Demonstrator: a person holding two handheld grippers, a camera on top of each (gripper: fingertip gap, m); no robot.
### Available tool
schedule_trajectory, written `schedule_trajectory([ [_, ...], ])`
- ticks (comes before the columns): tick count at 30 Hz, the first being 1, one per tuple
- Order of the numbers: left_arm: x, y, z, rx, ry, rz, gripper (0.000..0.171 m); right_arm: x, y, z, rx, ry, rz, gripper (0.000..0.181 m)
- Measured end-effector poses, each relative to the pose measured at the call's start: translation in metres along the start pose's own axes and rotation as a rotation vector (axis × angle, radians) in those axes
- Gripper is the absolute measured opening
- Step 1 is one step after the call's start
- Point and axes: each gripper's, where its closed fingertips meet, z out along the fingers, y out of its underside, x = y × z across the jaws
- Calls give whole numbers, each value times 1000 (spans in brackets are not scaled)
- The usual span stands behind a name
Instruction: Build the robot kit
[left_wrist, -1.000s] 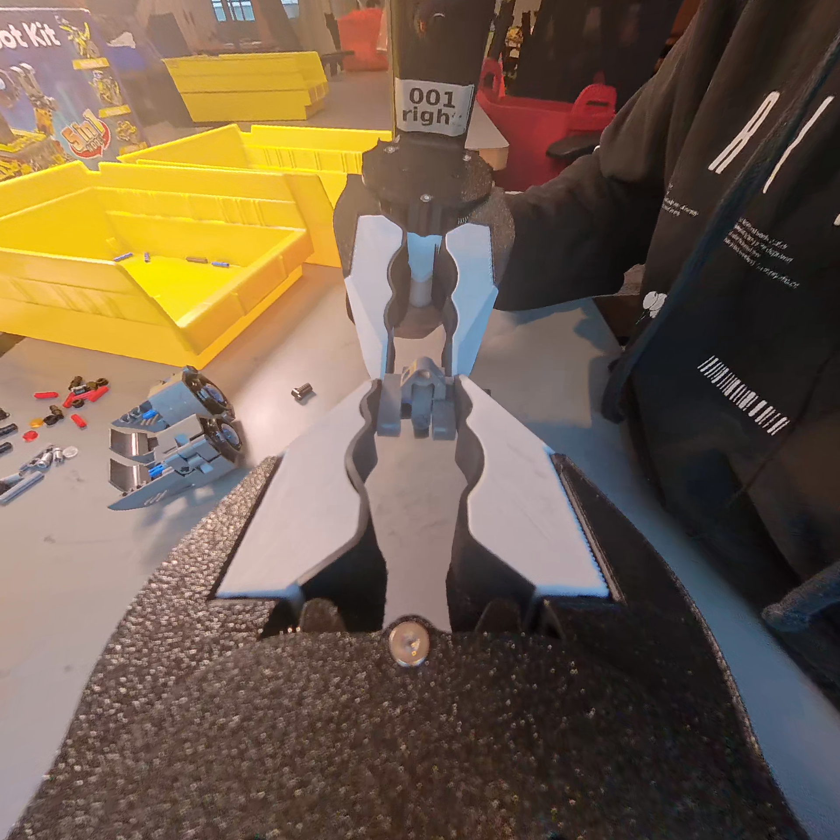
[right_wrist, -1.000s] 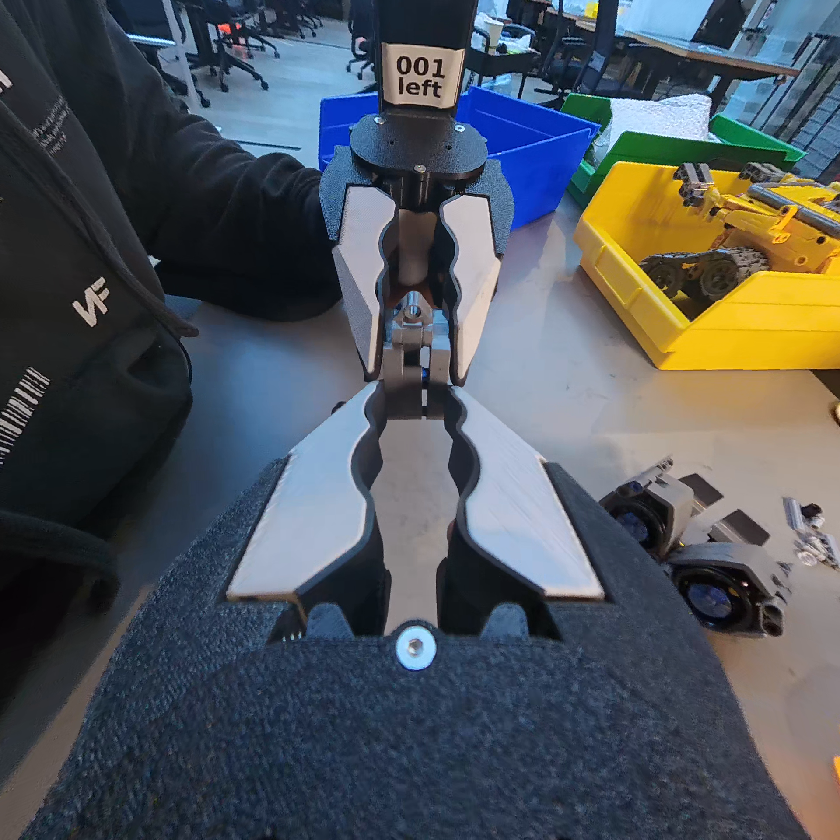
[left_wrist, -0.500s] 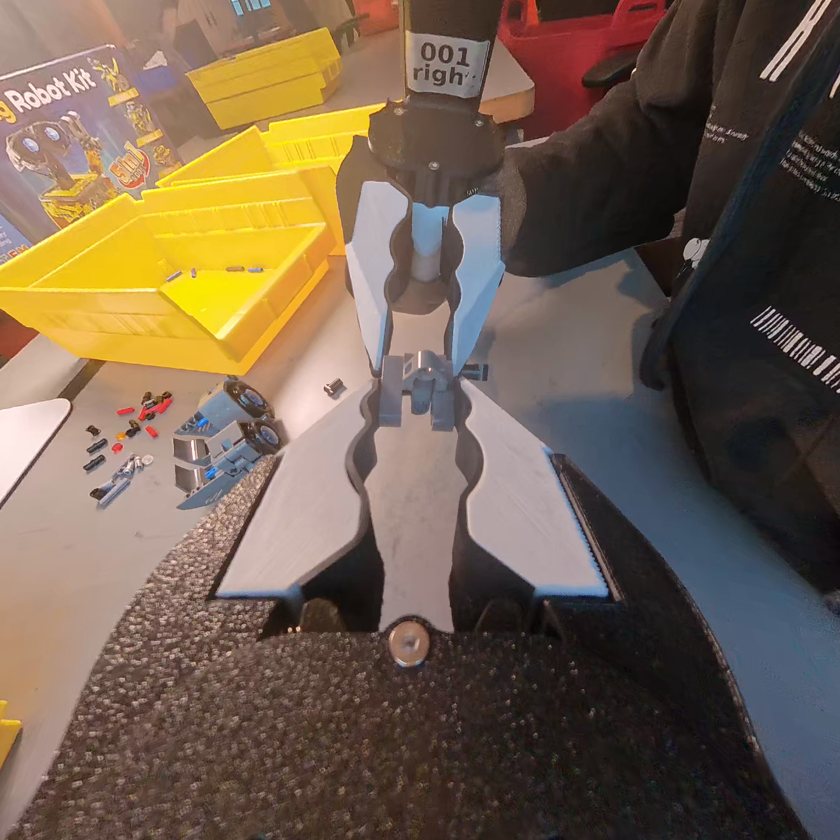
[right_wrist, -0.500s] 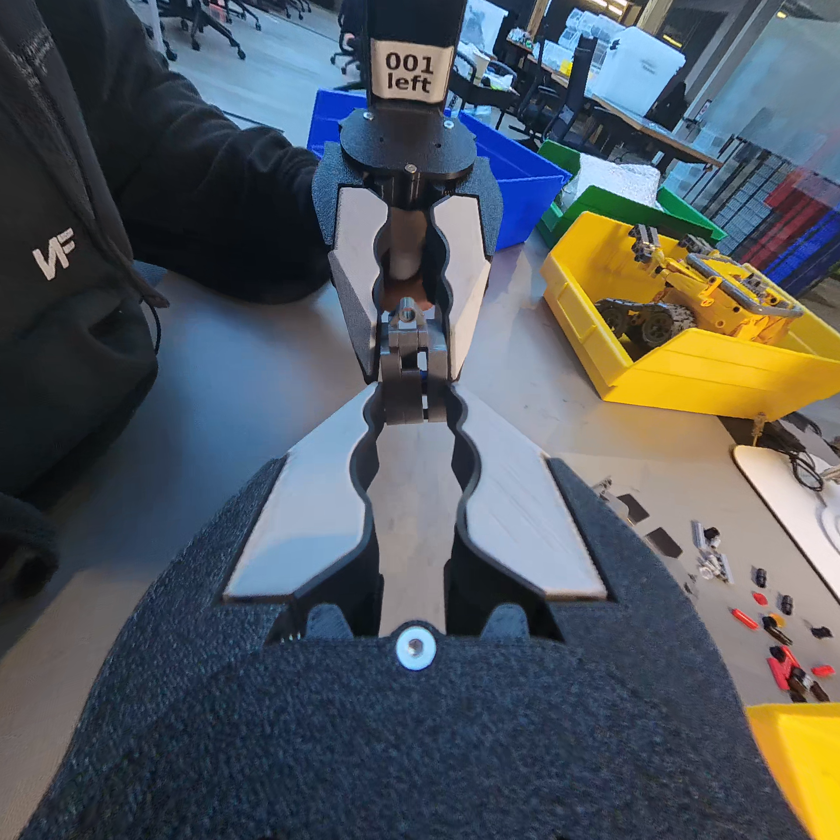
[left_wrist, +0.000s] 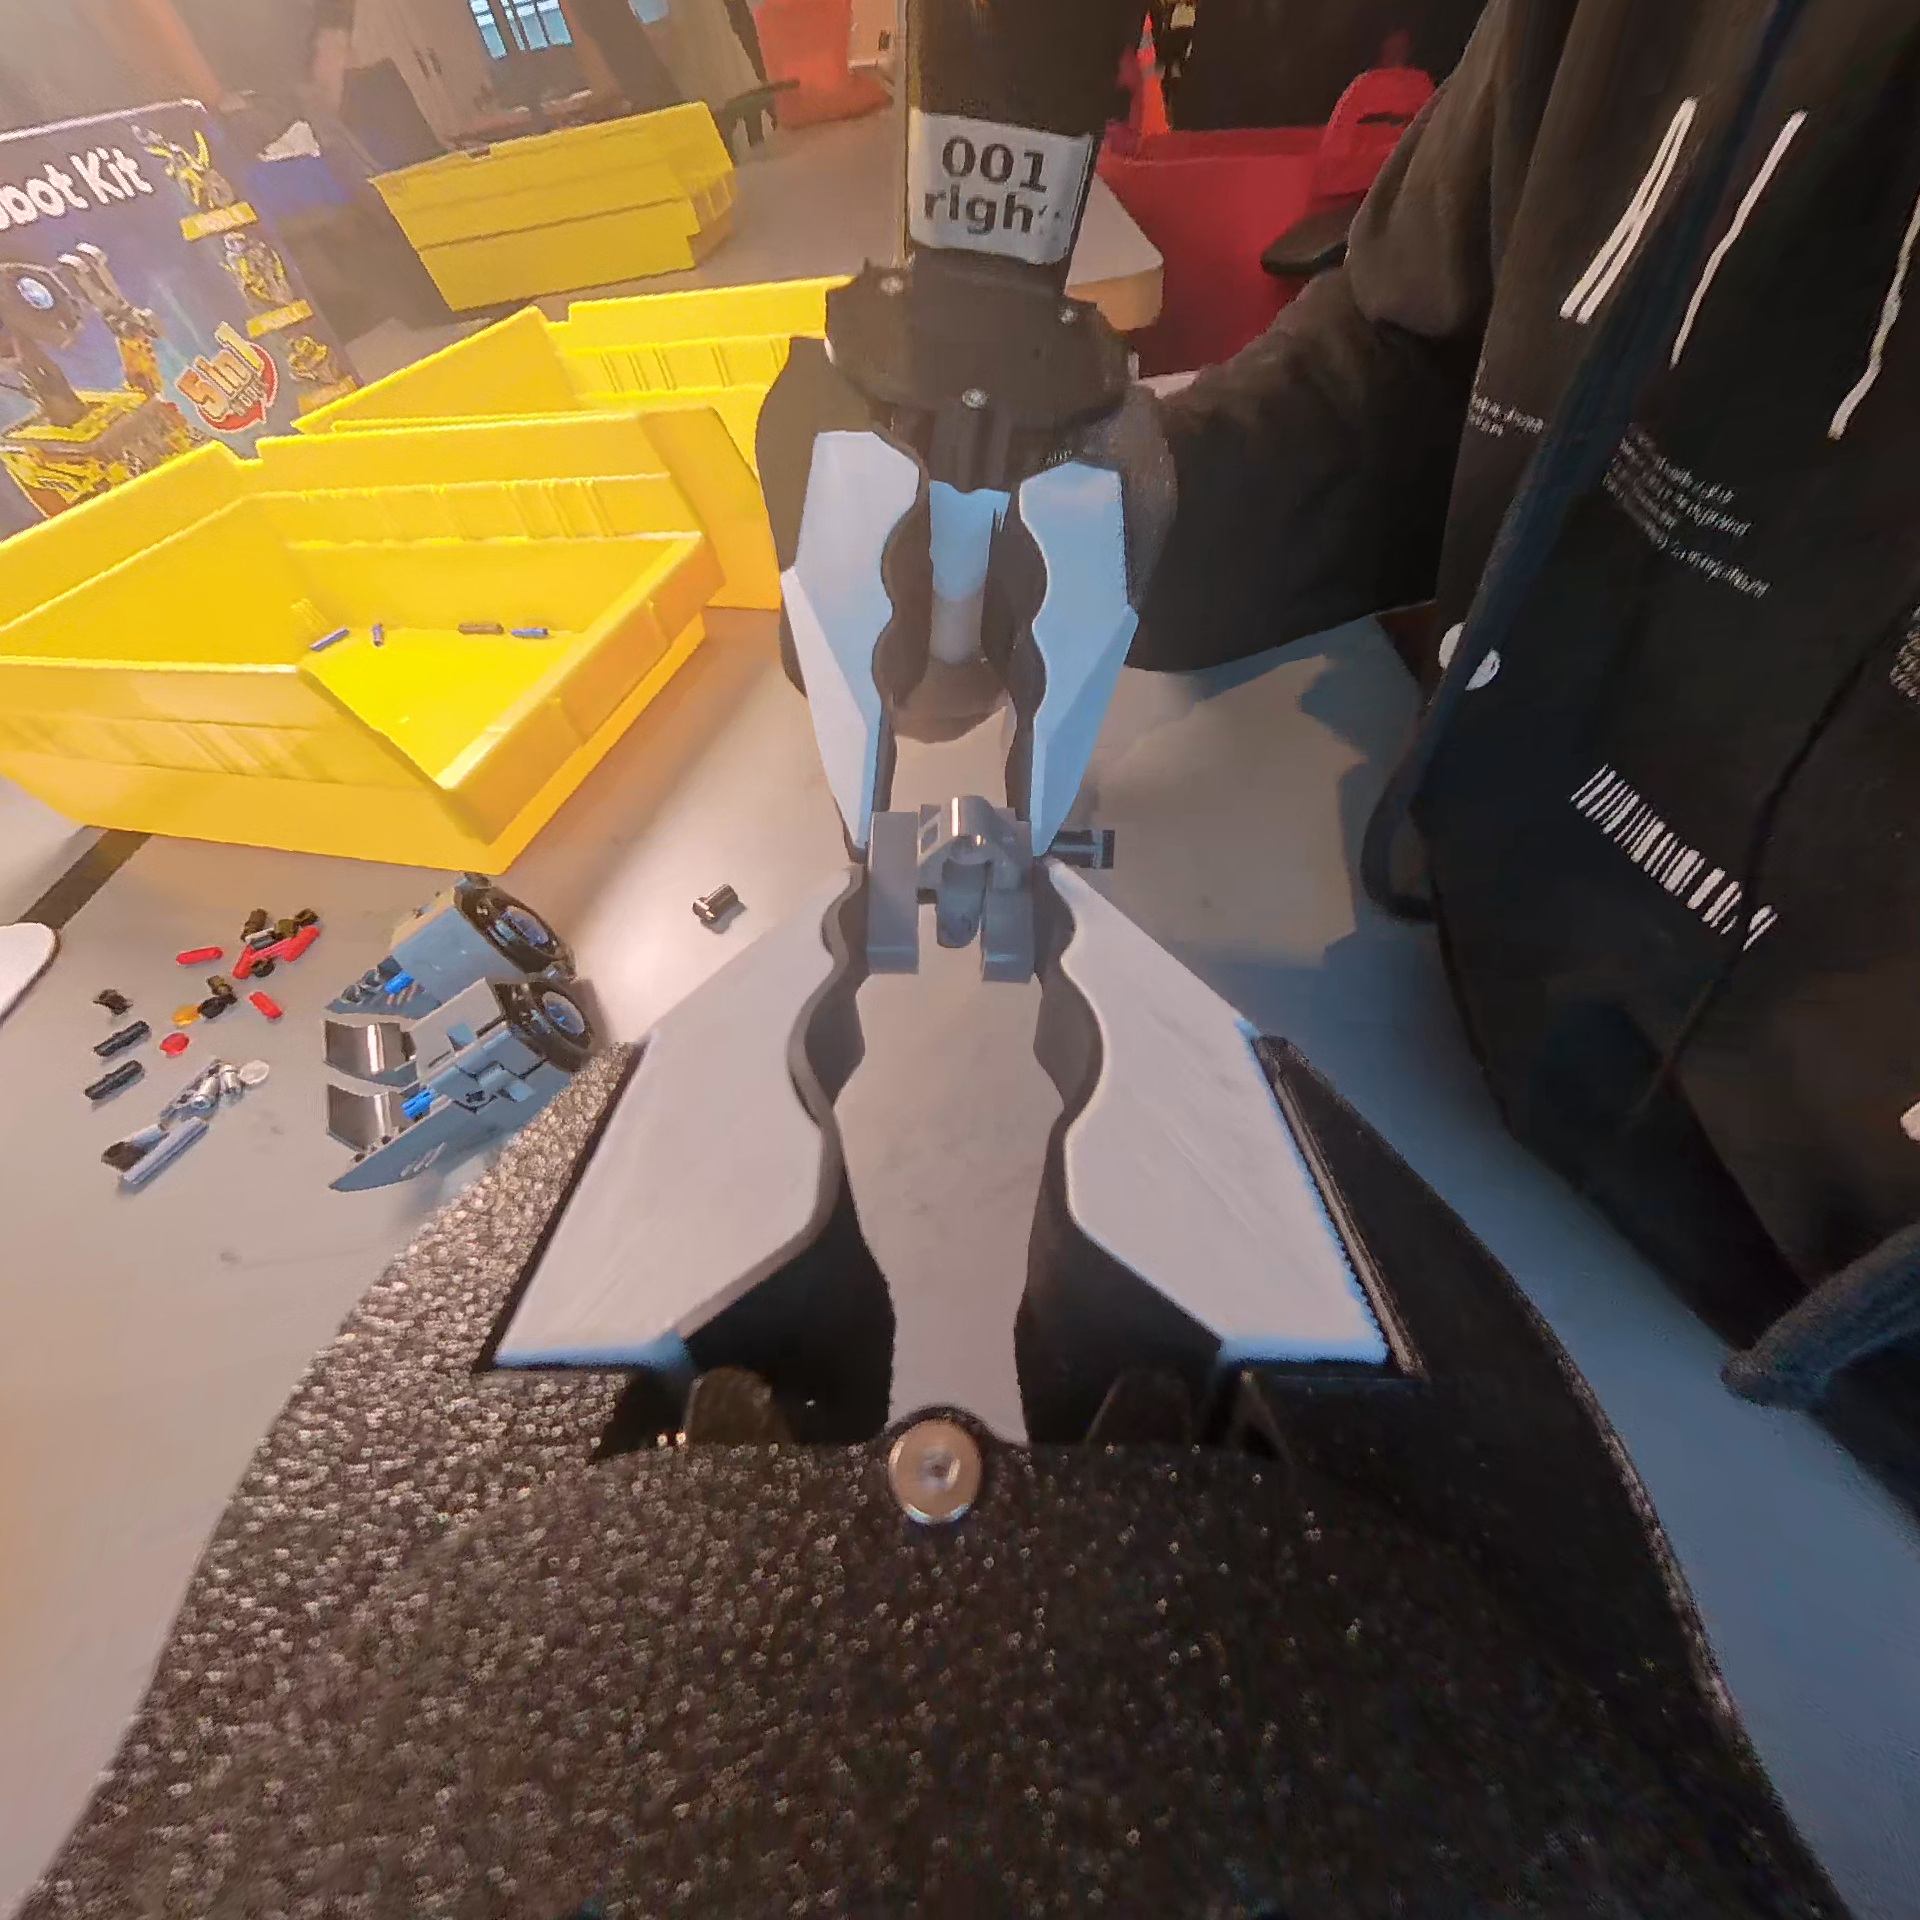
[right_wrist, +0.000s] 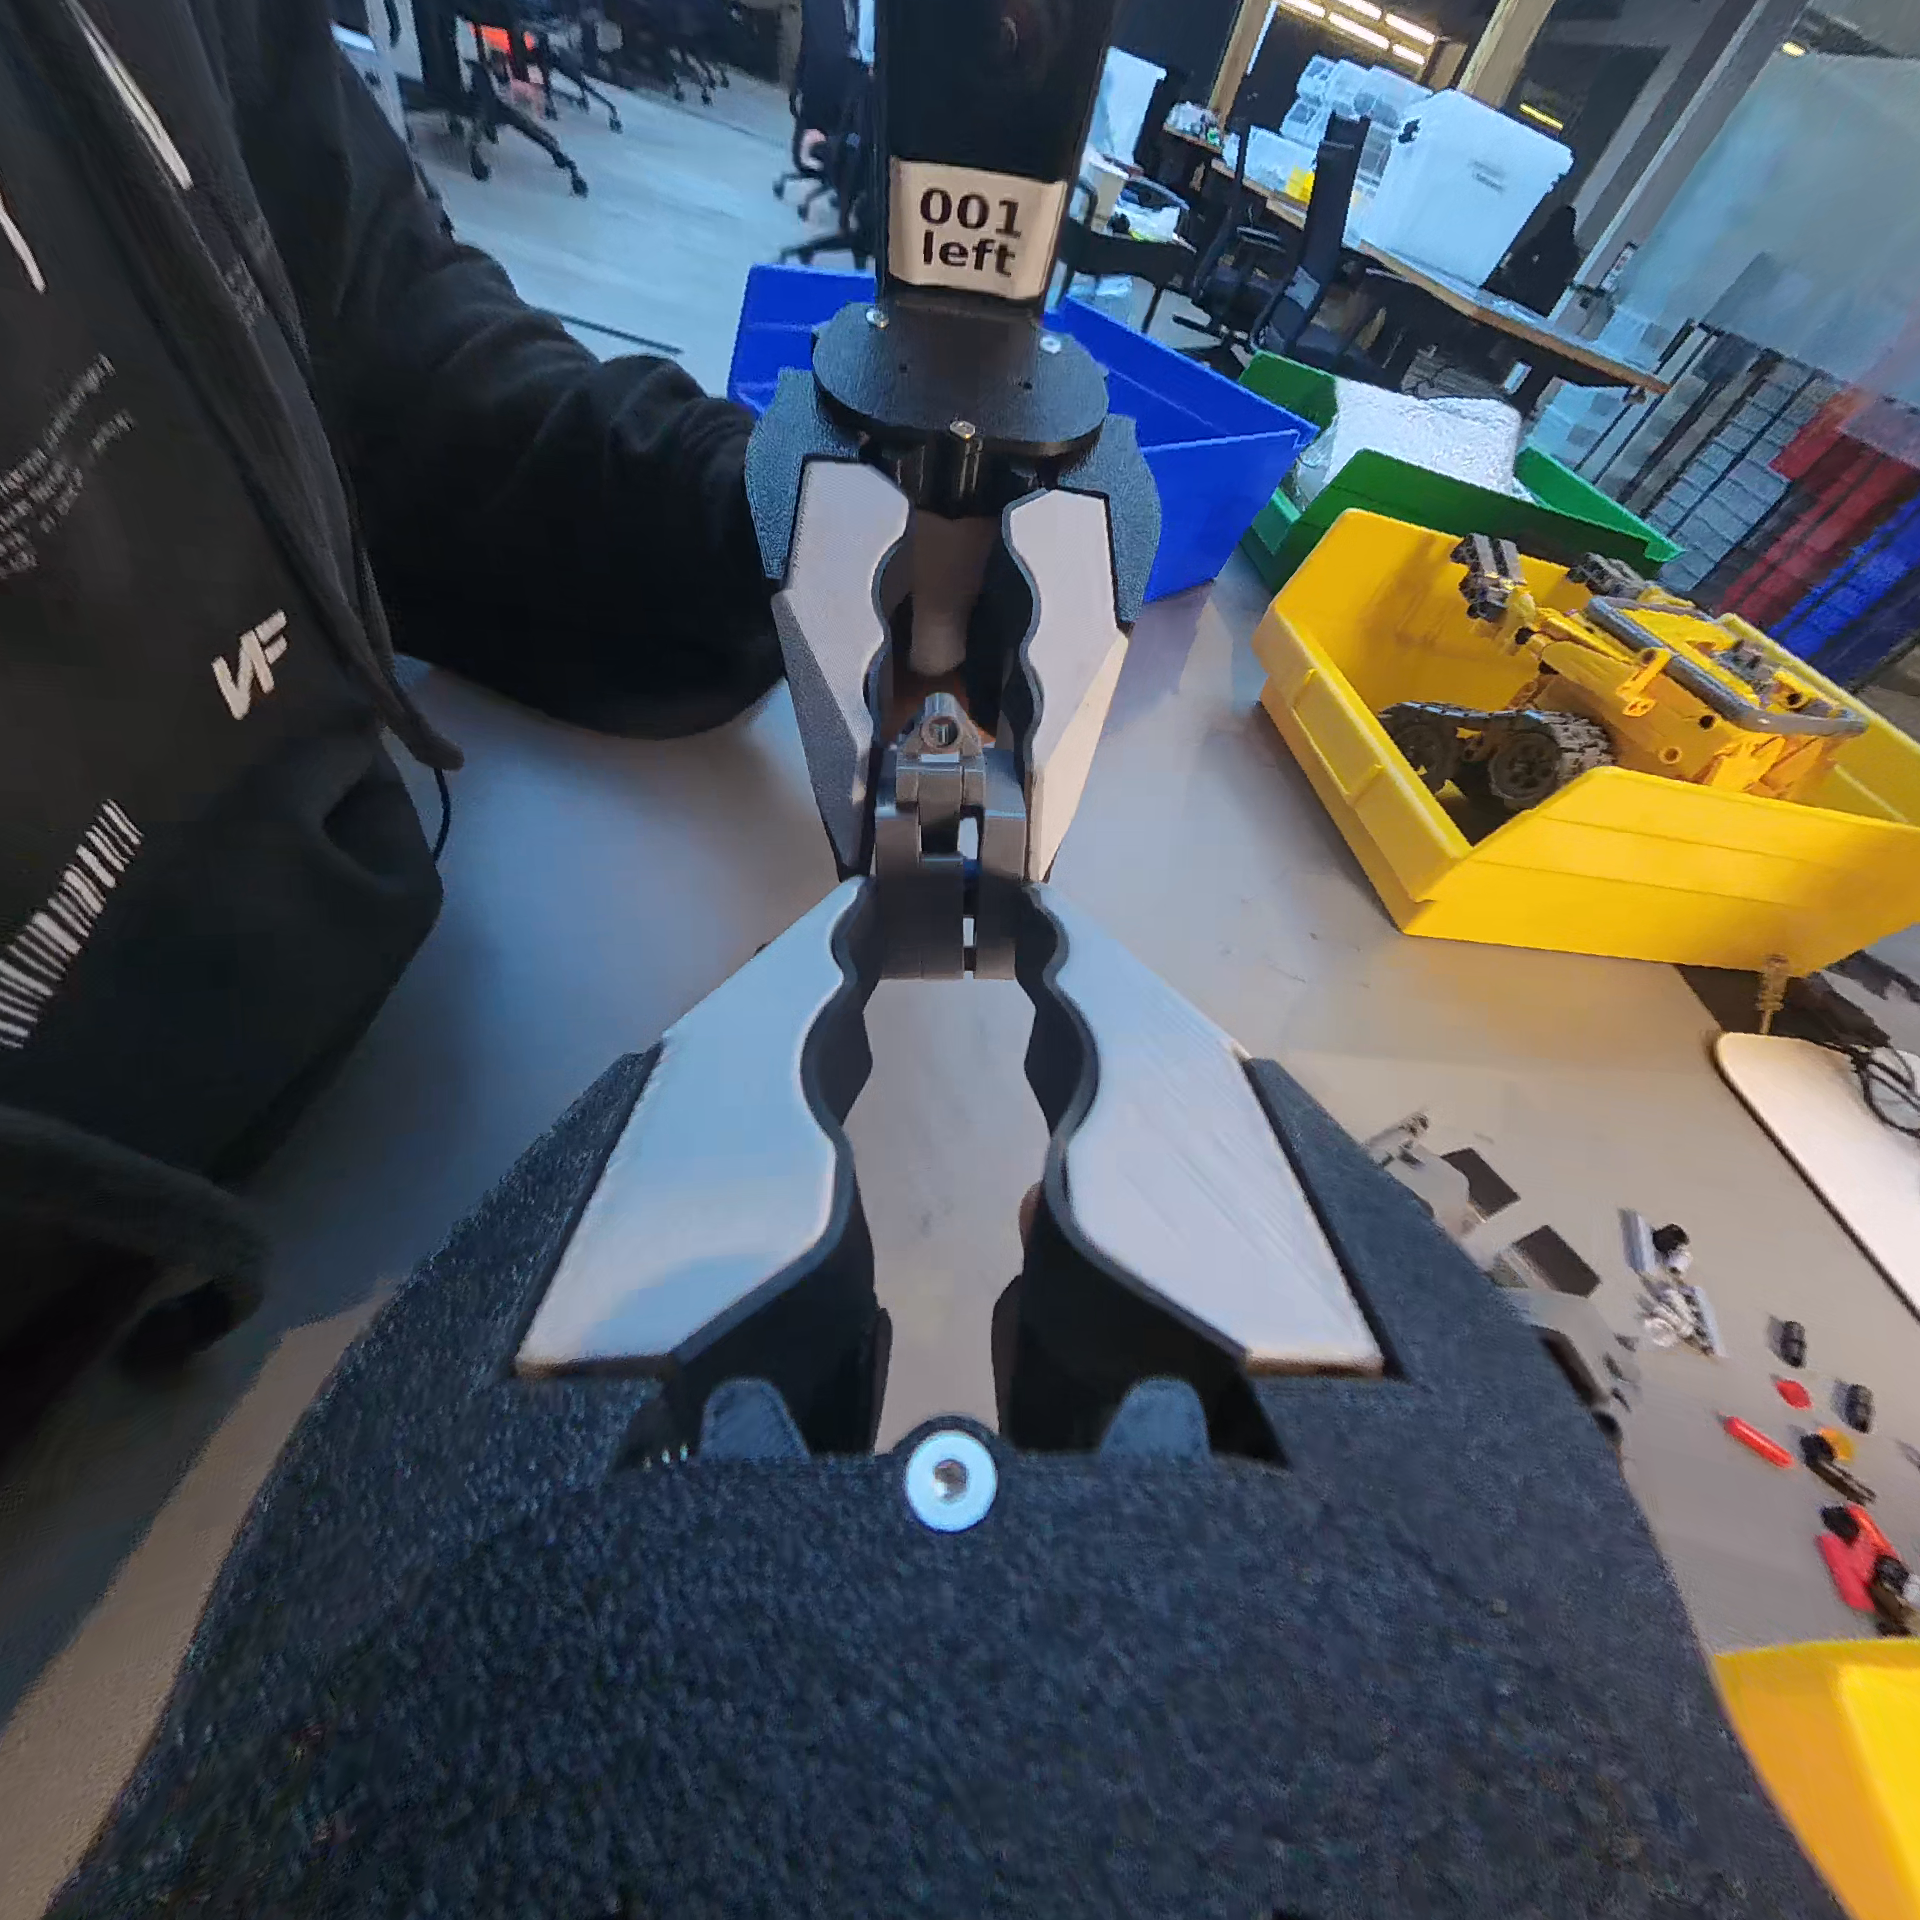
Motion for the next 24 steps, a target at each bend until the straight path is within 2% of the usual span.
schedule_trajectory([
  [2, -3, -1, -1, 34, 29, -88, 30, 2, 1, 1, 33, -24, 86, 22],
  [4, -9, -5, -1, 76, 29, -172, 31, 9, -1, 0, 111, -72, 267, 24],
  [5, -14, -2, 0, 70, 14, -196, 31, 12, 5, 1, 101, -81, 307, 24],
  [8, -20, -2, -2, 76, -35, -200, 32, 16, 7, 2, 115, -104, 404, 24],
  [12, -17, -5, -2, 84, -14, -234, 31, 13, 6, 0, 123, -125, 429, 25],
  [14, -13, -7, -1, 56, -25, -168, 31, 11, 5, -1, 127, -119, 381, 25],
  [20, 1, -11, 1, -53, -93, 126, 31, -2, -3, -4, 86, -62, 50, 26],
  [24, 5, -6, 1, -125, -117, 236, 31, -5, -2, -1, 36, -14, -115, 27],
])
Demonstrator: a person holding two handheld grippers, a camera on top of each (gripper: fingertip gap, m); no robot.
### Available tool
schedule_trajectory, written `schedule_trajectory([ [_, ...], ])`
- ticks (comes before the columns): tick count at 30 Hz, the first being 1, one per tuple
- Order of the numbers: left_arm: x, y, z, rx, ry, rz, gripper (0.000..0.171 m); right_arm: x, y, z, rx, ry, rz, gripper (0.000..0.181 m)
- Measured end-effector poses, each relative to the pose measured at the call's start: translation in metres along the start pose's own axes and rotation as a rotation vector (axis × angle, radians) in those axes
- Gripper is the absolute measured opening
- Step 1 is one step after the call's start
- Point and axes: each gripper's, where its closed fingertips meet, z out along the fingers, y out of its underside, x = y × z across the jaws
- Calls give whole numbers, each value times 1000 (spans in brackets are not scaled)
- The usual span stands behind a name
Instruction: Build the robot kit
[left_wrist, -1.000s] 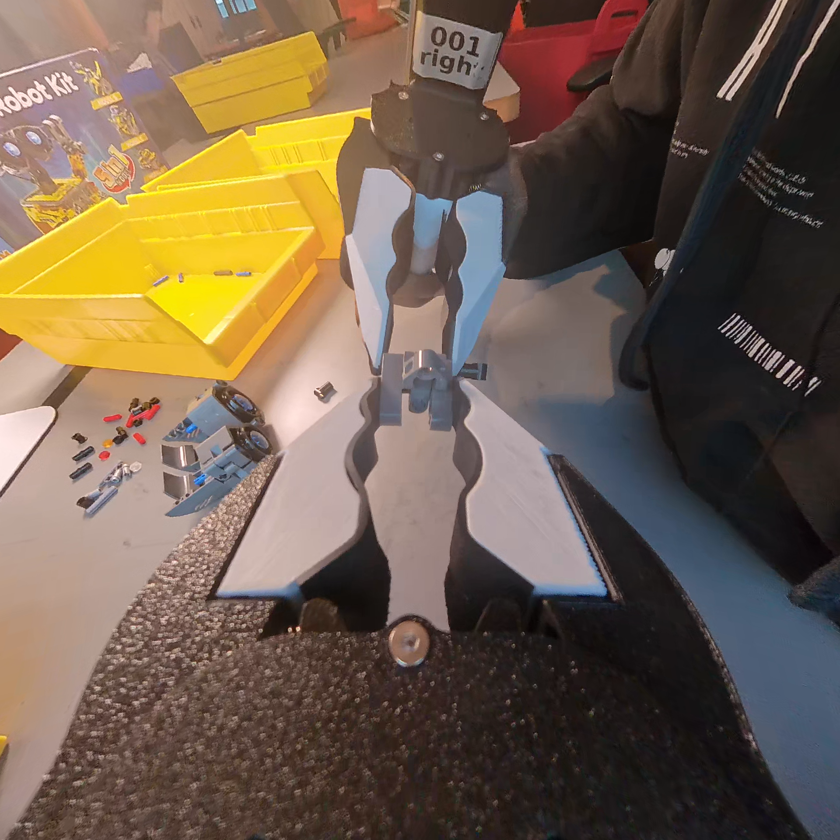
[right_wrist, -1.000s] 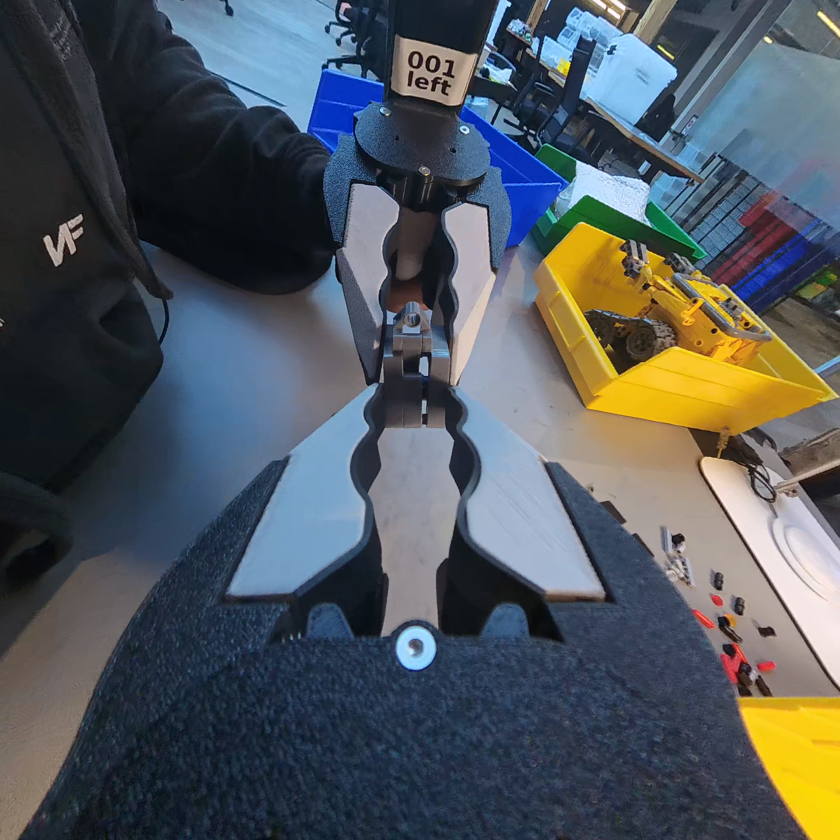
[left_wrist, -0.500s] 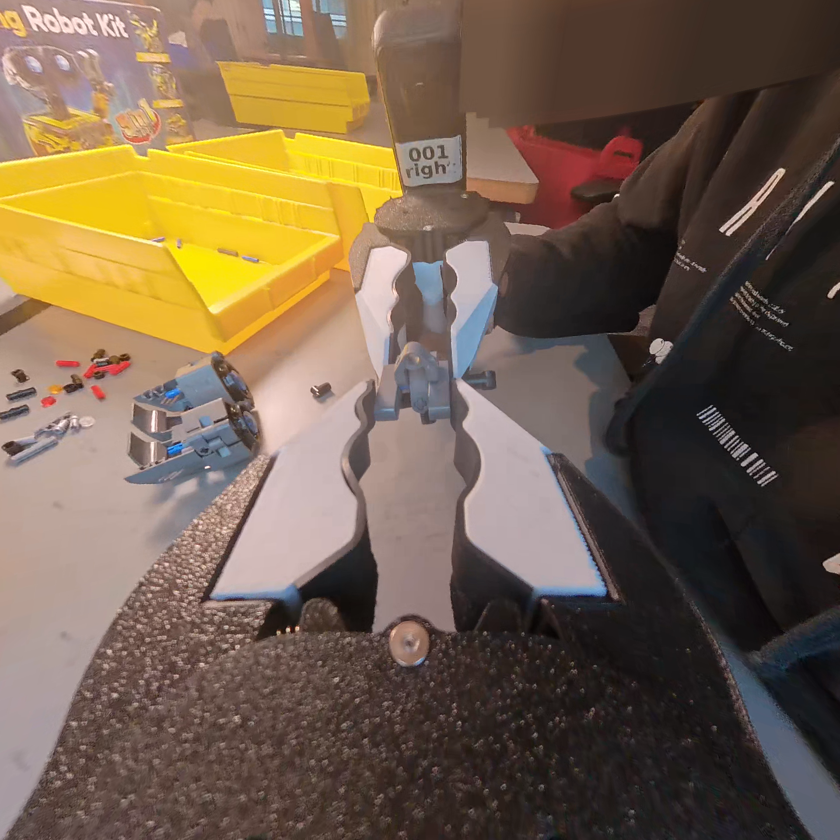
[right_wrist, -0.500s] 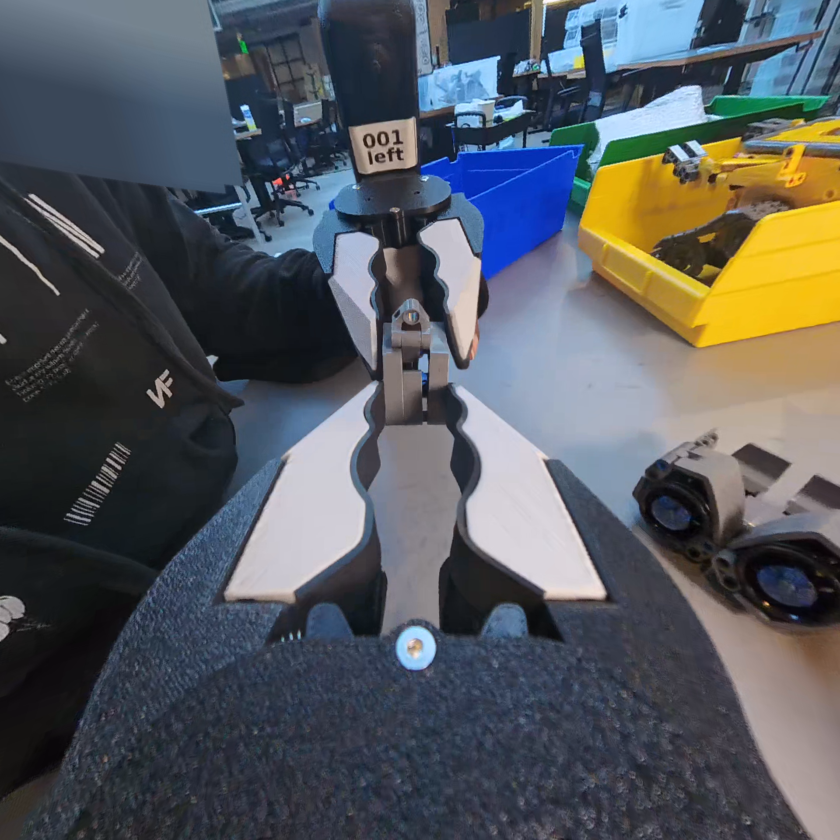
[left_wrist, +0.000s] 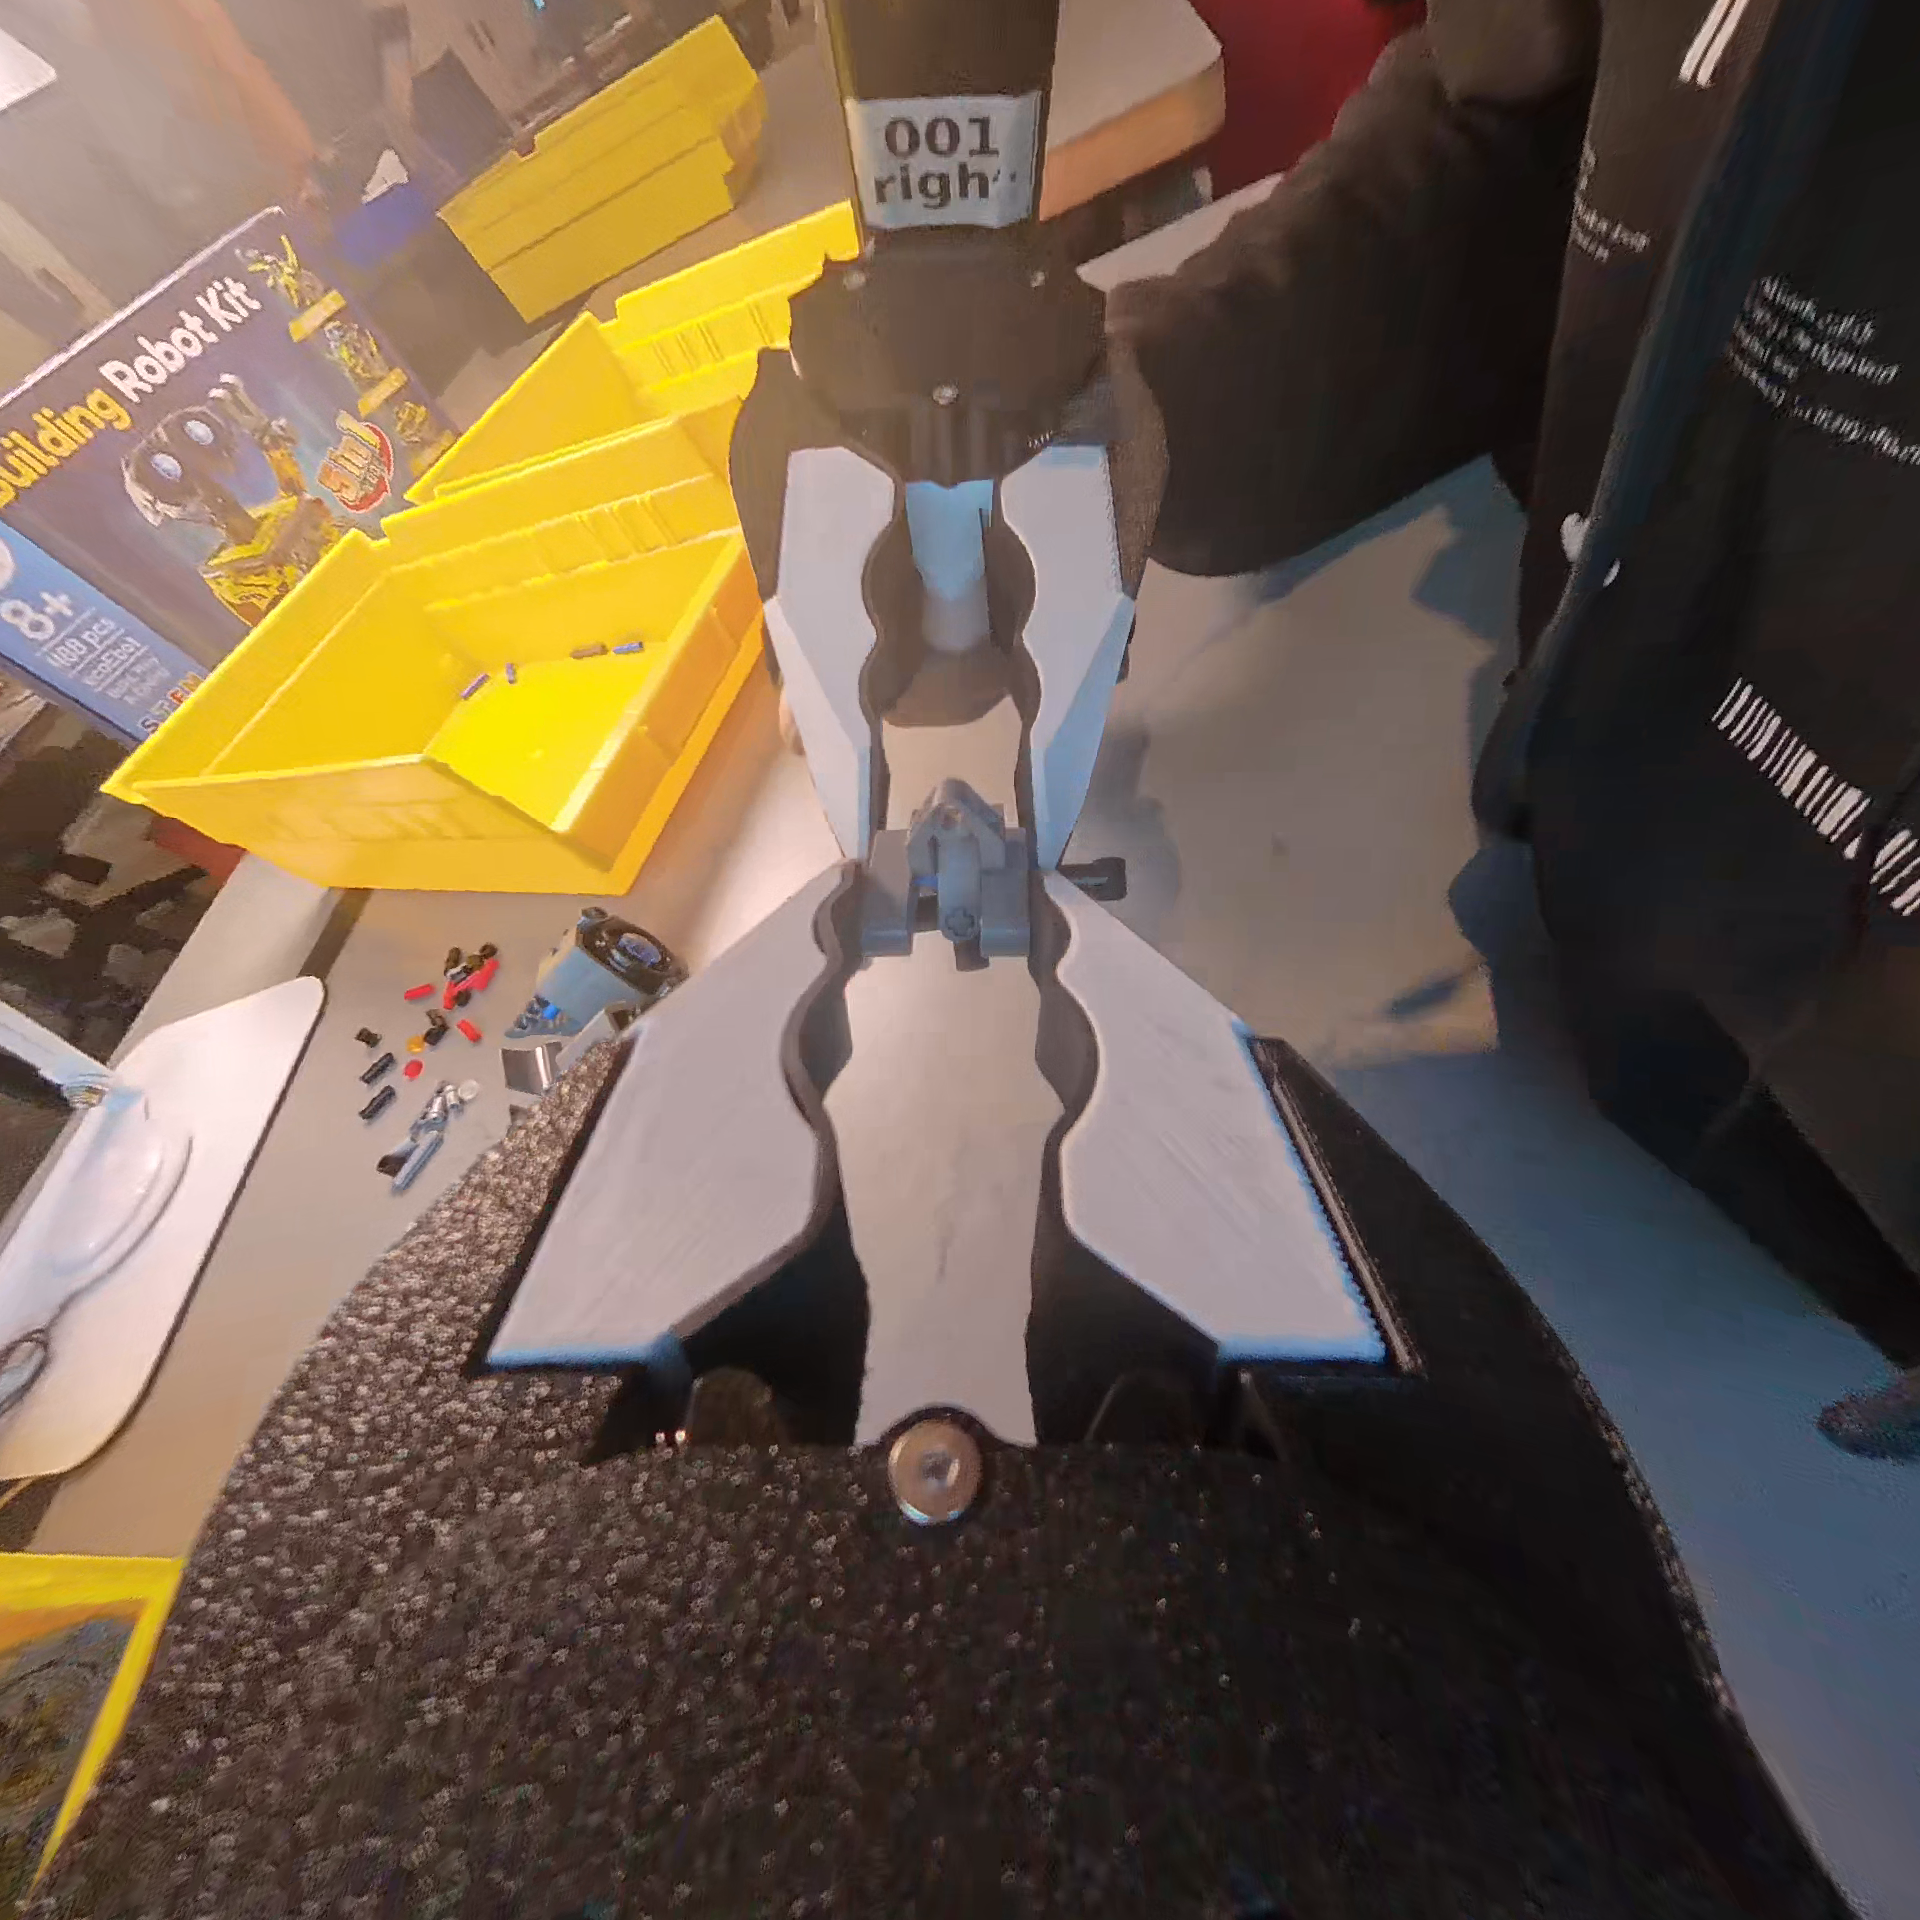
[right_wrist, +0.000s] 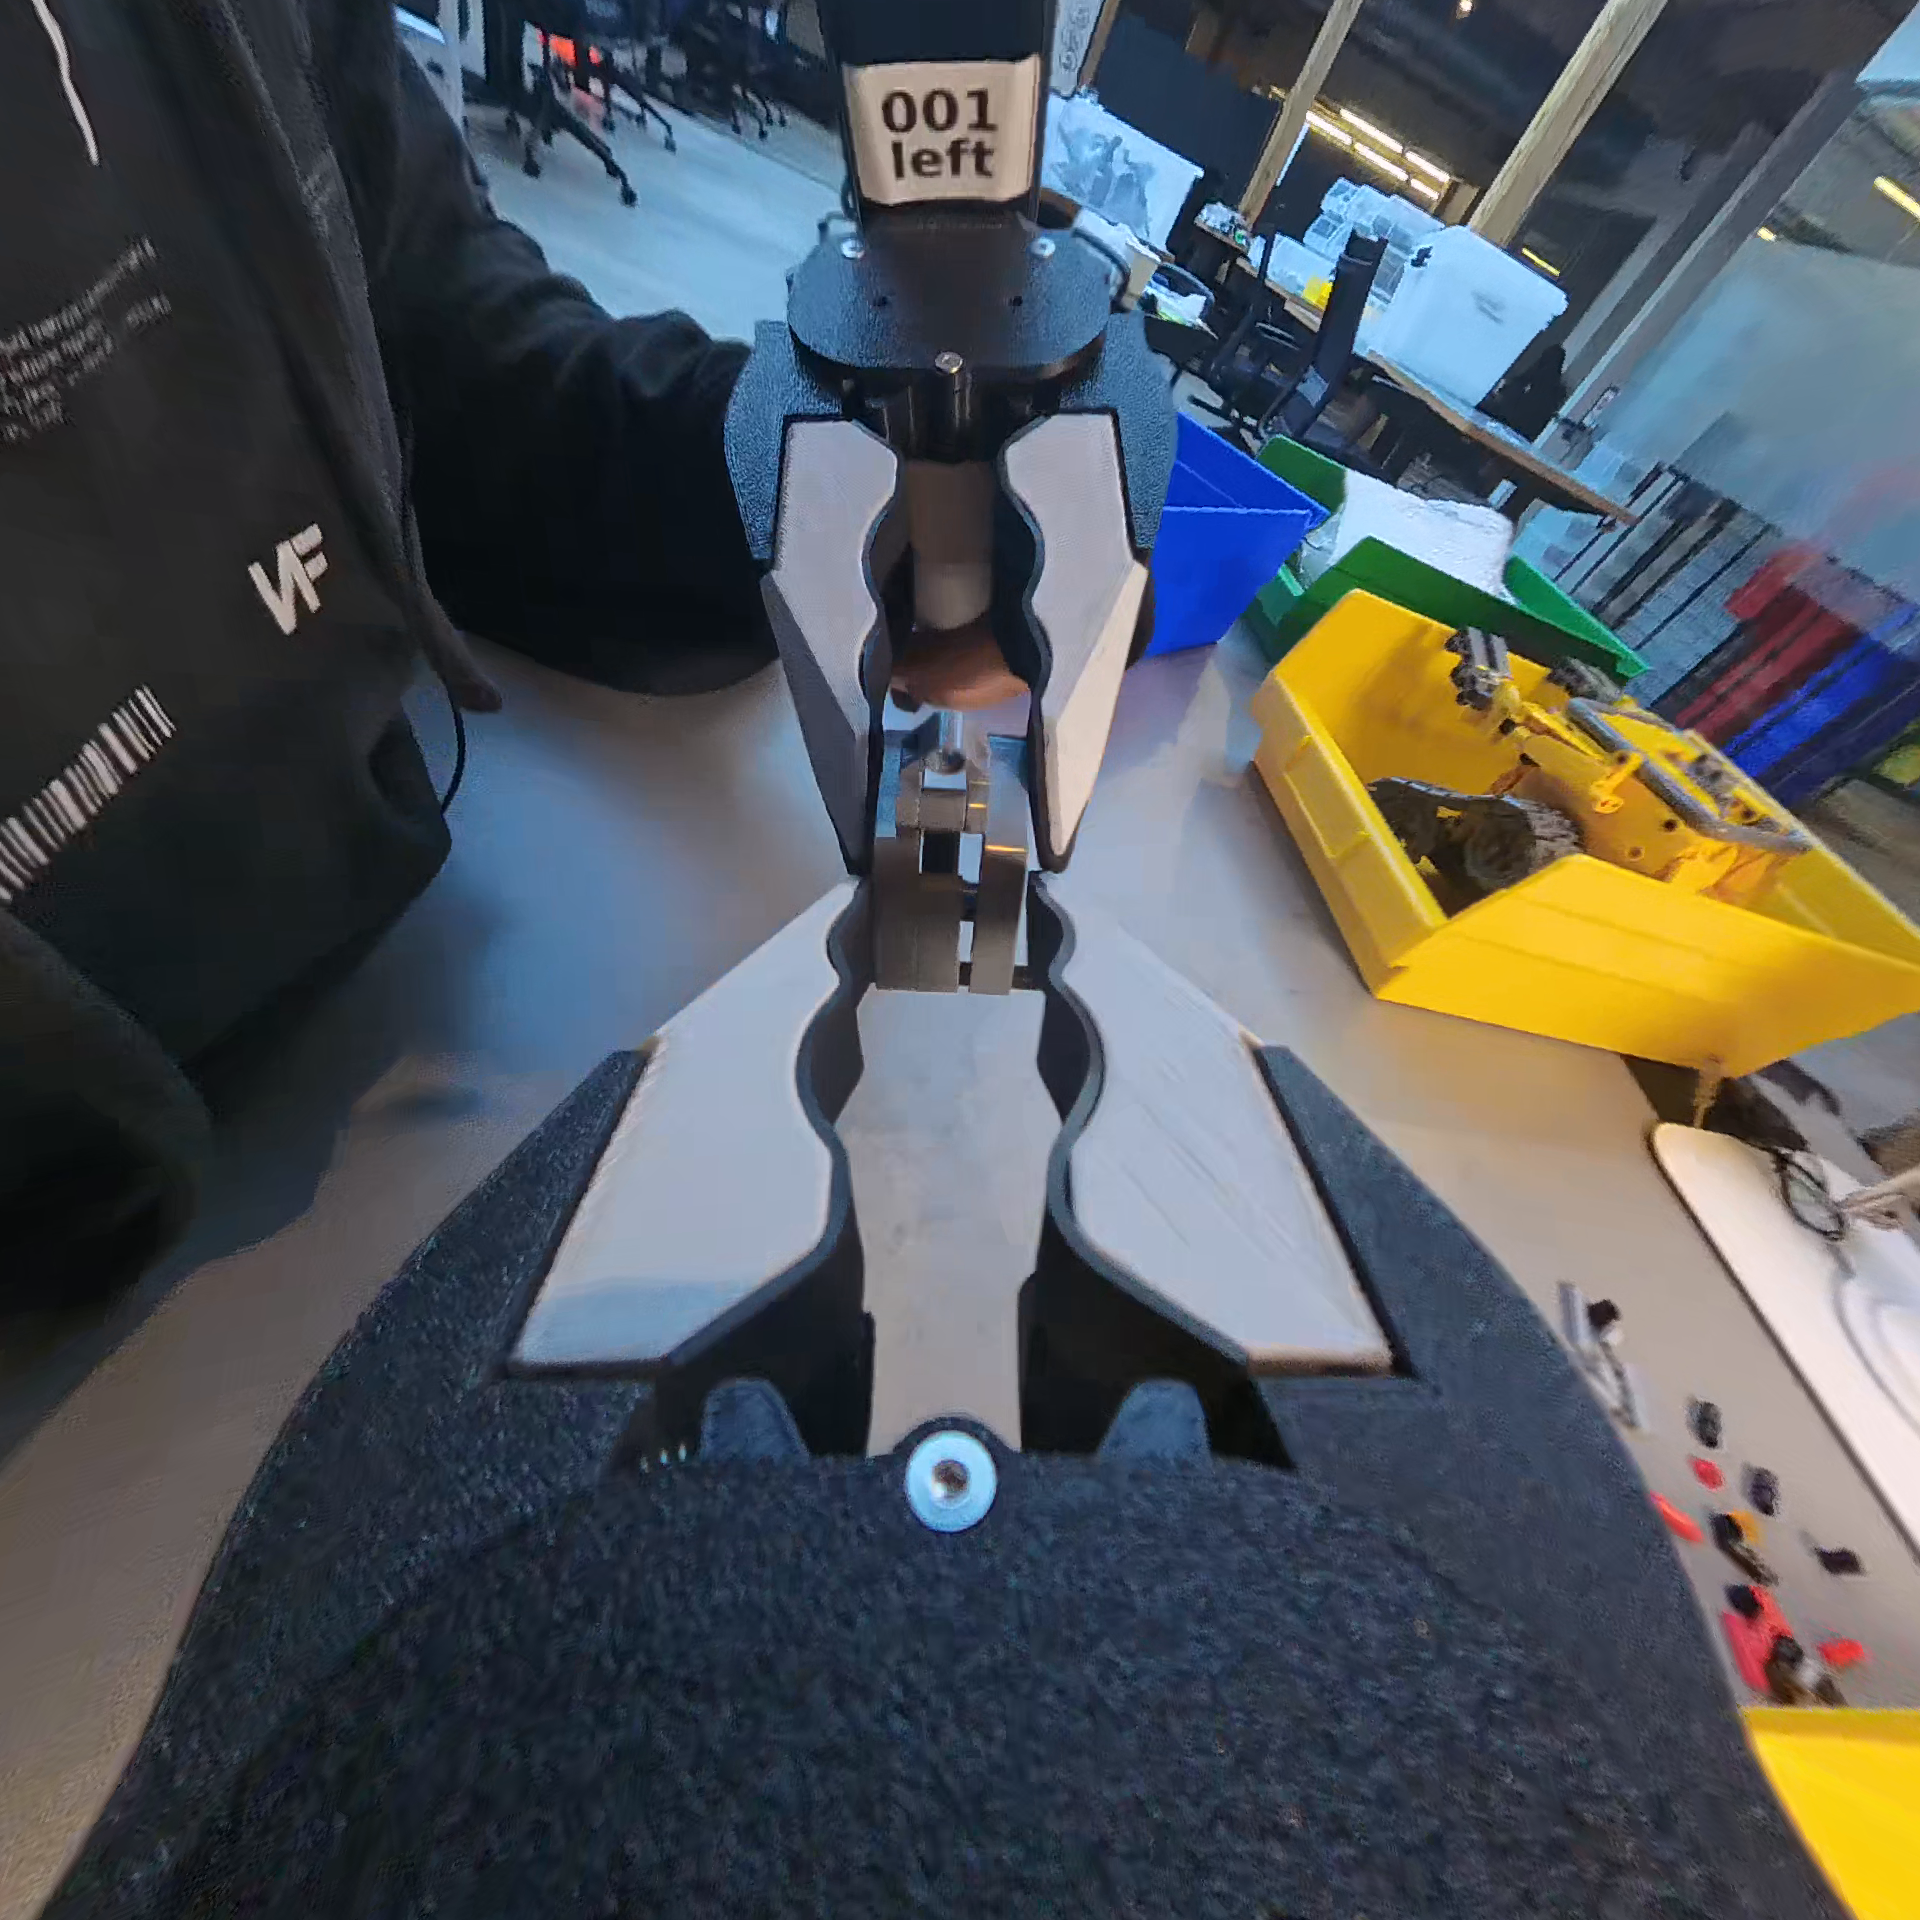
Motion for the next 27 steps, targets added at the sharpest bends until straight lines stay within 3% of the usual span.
schedule_trajectory([
  [8, 1, 0, -2, -42, -53, 133, 31, -2, -1, 2, -50, 45, -159, 25],
  [15, 1, 4, -1, -26, -34, 104, 30, -2, 3, 3, -91, 54, -164, 23],
  [22, 0, 11, 2, 5, 21, -1, 30, -2, 11, 6, -95, 32, -68, 23],
  [27, -11, 3, 1, 110, 41, -204, 32, 7, 7, 1, 81, -44, 241, 25],
])
